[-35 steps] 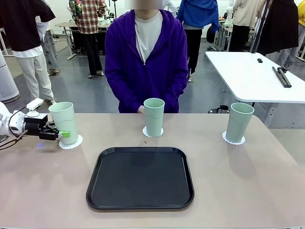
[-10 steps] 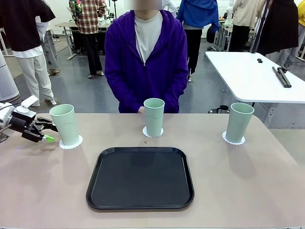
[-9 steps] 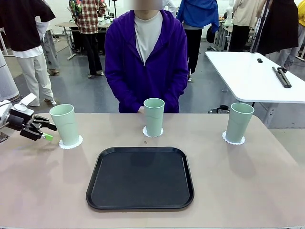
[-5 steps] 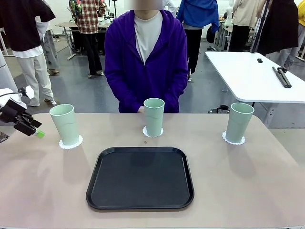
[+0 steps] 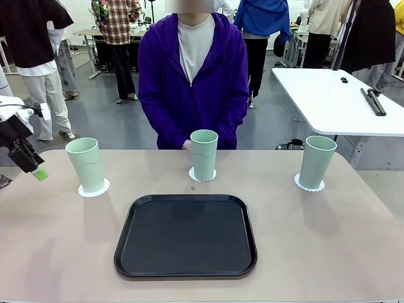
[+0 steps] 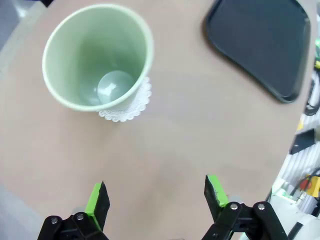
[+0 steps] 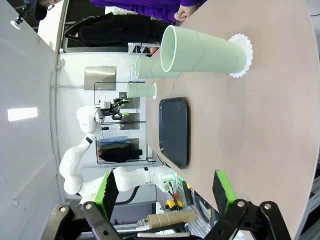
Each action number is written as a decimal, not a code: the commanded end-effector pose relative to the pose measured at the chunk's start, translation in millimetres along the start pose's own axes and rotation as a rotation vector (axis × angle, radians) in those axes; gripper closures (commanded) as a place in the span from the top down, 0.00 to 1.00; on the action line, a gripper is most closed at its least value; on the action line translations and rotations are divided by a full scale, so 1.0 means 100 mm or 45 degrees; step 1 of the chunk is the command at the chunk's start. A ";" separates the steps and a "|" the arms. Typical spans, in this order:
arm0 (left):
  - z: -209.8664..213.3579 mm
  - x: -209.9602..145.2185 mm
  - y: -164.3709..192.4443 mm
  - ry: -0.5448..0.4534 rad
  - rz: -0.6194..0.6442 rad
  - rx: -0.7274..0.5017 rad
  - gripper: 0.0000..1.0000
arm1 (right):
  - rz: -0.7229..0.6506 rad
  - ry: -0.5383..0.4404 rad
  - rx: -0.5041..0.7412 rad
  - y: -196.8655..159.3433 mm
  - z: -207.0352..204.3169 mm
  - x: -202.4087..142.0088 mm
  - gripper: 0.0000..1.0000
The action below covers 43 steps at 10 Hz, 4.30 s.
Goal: Place coasters on the table and set cups on them.
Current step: Take one Reusable plastic cup from the Flat Tray and place it on a coaster set by the human.
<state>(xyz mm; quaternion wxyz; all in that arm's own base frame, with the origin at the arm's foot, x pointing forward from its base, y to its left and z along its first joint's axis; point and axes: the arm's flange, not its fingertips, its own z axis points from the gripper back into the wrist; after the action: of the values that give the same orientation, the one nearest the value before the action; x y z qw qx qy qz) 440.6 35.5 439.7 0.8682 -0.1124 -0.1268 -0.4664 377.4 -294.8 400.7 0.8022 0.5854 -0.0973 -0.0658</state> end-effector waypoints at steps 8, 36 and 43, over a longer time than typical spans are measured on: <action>0.48 0.43 -0.39 0.083 -0.027 0.108 1.00 | 0.002 -0.006 -0.008 0.01 0.01 0.00 1.00; 1.00 -1.94 0.44 -0.667 0.654 -0.735 1.00 | 0.002 -0.006 -0.008 0.01 0.01 0.00 1.00; 0.80 -2.93 1.16 -0.757 0.985 -0.996 1.00 | 0.002 -0.006 -0.008 0.01 0.01 0.00 1.00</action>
<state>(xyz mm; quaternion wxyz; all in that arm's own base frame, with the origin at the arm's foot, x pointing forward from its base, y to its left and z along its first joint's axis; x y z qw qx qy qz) 364.5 338.3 404.8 0.8160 -0.5569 -0.1290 -0.0857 376.9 -295.4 400.7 0.8021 0.5853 -0.0978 -0.0665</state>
